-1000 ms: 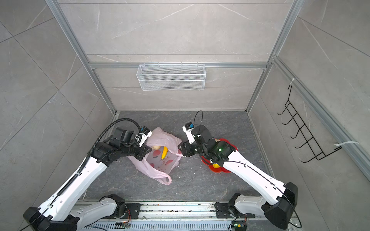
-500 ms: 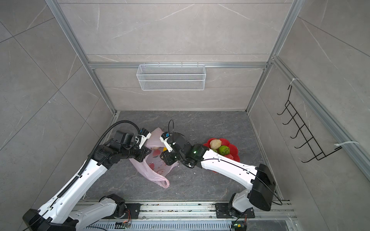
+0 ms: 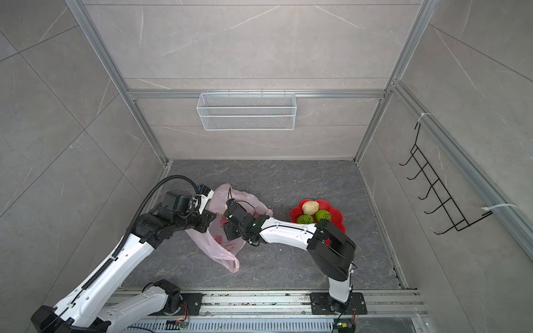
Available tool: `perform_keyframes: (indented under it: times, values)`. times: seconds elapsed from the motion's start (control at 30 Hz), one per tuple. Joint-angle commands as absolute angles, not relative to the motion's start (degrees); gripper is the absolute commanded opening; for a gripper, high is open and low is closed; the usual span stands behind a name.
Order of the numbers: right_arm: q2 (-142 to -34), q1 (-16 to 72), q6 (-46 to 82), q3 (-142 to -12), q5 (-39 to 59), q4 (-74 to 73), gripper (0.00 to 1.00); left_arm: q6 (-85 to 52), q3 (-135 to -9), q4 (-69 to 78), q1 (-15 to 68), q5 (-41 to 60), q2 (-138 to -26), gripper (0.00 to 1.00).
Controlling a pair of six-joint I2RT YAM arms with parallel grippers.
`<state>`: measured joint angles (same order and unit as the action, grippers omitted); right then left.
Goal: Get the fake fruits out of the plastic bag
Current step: 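Open the right gripper and move it over to the bag opening, then lower the right gripper into the bag toward the second custard apple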
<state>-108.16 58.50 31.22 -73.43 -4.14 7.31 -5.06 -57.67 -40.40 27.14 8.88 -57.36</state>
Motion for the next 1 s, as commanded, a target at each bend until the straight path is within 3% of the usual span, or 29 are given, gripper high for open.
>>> perform_keyframes:
  times: [0.0,0.33,0.7,0.97]
  values:
    - [-111.4,58.8,34.1,-75.7,-8.9,0.7,0.56,-7.1,-57.6,-36.7,27.2,8.3,-55.7,0.09]
    - [-121.2,57.5,33.6,-82.8,-11.8,-4.9,0.73,-7.2,-57.5,-35.6,27.2,10.0,-58.1,0.09]
    - [-127.6,55.1,35.6,-89.2,-9.2,-6.6,0.78,-6.7,-57.0,-33.8,27.2,10.8,-60.5,0.08]
    - [-118.9,54.9,36.2,-79.9,-4.7,-9.1,0.77,-6.9,-58.8,-37.4,27.2,0.6,-59.2,0.07]
